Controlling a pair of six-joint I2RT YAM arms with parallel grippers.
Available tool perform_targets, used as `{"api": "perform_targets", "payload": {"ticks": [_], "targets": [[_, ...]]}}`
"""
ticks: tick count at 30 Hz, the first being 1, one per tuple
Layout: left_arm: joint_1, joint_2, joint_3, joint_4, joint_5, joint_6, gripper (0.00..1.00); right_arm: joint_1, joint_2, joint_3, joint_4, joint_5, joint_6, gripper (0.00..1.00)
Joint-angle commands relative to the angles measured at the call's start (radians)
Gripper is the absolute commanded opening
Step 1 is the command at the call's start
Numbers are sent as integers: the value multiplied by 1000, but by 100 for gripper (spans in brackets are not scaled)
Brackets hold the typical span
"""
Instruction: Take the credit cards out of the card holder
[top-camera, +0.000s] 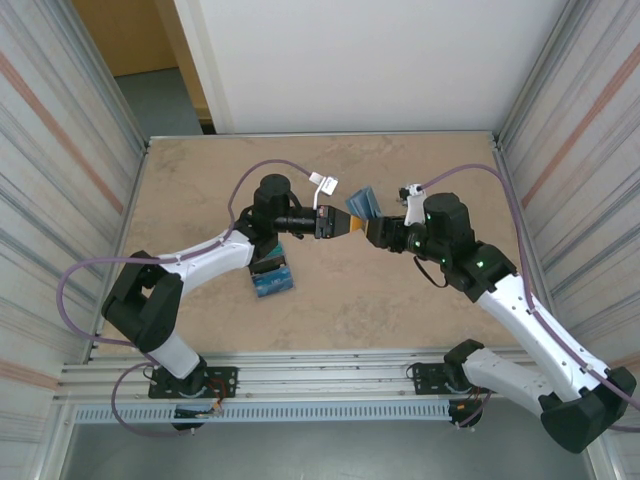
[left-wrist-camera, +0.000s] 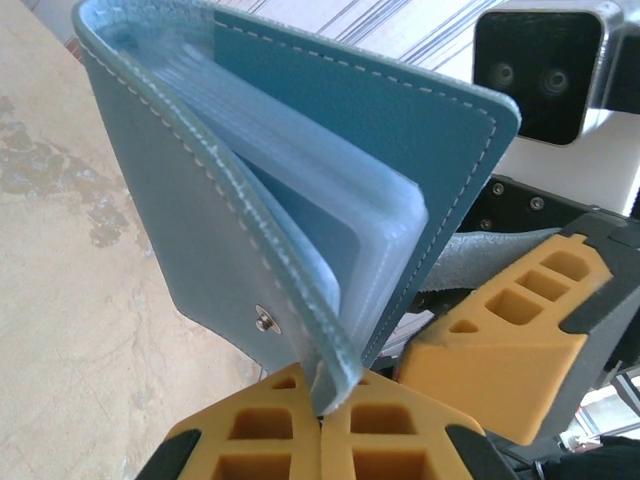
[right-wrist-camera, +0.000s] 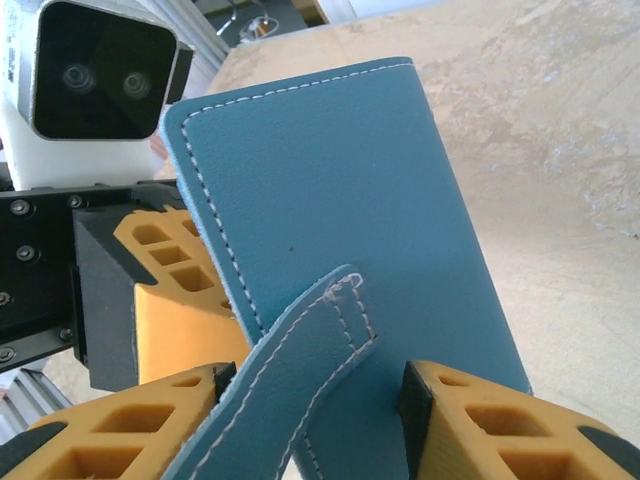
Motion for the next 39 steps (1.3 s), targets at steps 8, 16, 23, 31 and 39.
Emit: {"api": "perform_targets", "payload": {"ticks": [8, 16, 23, 31, 39], "targets": [[-26, -51, 50, 57, 64, 0, 0, -23, -14, -12, 20, -12, -19, 38], [-27, -59, 48, 53, 68, 3, 0, -39, -28, -21, 17, 19, -22, 33], [-28, -67, 46, 54, 69, 9, 0, -52, -39, -28, 17, 25, -19, 34], [-28, -68, 49, 57, 70, 9, 0, -52, -24, -28, 5, 40, -24, 44], [-32, -60, 56, 66, 72, 6, 0, -52, -11, -22, 17, 2, -28, 43]]}}
